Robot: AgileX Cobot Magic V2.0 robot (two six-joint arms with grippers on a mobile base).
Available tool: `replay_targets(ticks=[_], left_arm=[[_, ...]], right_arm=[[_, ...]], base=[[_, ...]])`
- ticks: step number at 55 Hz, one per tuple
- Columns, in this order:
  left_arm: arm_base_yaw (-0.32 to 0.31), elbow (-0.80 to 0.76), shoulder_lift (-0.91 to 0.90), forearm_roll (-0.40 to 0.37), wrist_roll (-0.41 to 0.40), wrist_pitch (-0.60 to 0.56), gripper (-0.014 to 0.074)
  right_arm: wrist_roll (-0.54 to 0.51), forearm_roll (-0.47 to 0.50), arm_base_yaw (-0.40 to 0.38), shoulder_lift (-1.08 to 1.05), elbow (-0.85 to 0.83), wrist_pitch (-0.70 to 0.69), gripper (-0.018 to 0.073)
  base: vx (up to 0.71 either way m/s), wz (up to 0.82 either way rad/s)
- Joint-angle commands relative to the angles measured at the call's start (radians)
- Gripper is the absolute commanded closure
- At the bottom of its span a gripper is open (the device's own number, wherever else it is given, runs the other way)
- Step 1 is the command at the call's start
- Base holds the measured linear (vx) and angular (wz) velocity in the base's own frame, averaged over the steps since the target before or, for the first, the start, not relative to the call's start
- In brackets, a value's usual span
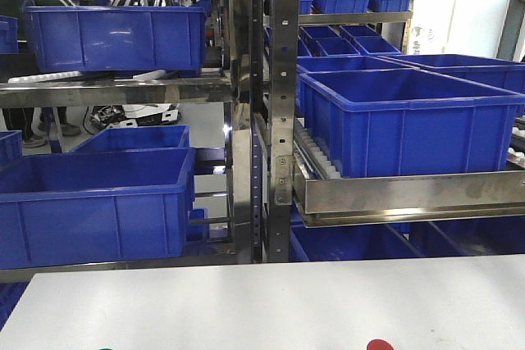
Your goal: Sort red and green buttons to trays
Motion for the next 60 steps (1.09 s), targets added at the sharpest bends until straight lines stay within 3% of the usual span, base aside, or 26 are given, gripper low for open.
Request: replay_targets(ticks=[1,11,19,27,38,44,51,60], left_arm=[[-0.001,-0.091,0.163,-0.010,-0.011,-0.057,0.0602],[-0.002,-0.130,0.357,-0.005,-0.011,-0.079,0.0584],[-0.002,-0.130,0.413,0.001,-0.011,-0.112,0.0496],[-0.002,-0.130,0.425,0.001,-0.011,-0.135,0.0335],[-0.002,-0.126,0.425,-0.002,-0.011,-0.152,0.0069],[-0.002,-0.126,0.426,-0.002,-0.011,-0.146,-0.0003],[-0.002,-0.126,0.426,-0.005,-0.011,-0.142,-0.0010],[-0.002,-0.126,0.445,-0.010,-0.011,-0.138,0.0018]], right_arm=[[0.002,0.000,-0.007,0.146,-0.088,-0.095,0.0567],[0.002,0.000,-0.007,0.339,-0.114,-0.129,0.0562],[0.011,0.000,-0.006,0.399,-0.114,-0.138,0.0502],[0.014,0.000,-0.006,0.400,-0.114,-0.141,0.0330],[0.014,0.004,-0.006,0.400,-0.114,-0.163,-0.0032],[0.038,0.011,-0.005,0.400,-0.114,-0.210,-0.0144],[0.117,-0.046,-0.005,0.456,-0.095,-0.229,-0.0158],[0.243,-0.264,-0.005,0.687,0.120,-0.525,-0.0104]], base=[[0.00,0.00],[0.00,0.00],[0.00,0.00],[0.00,0.00],[0.00,0.00],[0.00,0.00],[0.00,0.00],[0.00,0.00]])
